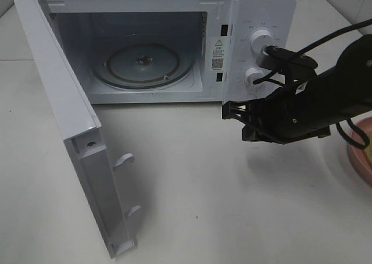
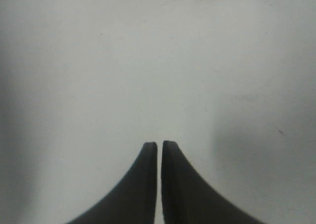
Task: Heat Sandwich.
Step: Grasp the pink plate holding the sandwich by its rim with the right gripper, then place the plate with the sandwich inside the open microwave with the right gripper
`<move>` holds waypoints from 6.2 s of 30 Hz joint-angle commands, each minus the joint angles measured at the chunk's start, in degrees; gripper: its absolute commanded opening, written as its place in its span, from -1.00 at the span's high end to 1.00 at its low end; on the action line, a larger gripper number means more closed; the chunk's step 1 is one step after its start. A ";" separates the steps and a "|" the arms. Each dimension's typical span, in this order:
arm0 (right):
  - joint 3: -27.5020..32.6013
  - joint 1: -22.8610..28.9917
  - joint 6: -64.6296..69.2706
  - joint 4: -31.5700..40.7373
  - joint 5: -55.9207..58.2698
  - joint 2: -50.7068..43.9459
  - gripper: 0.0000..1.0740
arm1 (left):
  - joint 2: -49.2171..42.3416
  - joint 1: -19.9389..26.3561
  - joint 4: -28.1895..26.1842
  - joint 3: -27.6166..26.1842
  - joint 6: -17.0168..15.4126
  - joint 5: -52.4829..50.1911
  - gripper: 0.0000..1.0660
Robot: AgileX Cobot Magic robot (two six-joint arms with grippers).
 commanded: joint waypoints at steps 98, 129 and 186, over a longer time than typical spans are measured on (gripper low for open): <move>-1.95 -23.66 3.04 -38.96 19.25 9.00 1.00 | -0.92 0.23 0.17 0.06 0.00 -0.29 -0.83; -3.09 -19.08 15.58 -52.31 28.93 6.88 1.00 | -0.92 0.23 0.17 0.06 0.00 -0.29 -0.83; 4.30 18.79 12.95 -49.27 46.24 -16.44 1.00 | -0.92 0.23 0.17 0.06 0.00 -0.29 -0.83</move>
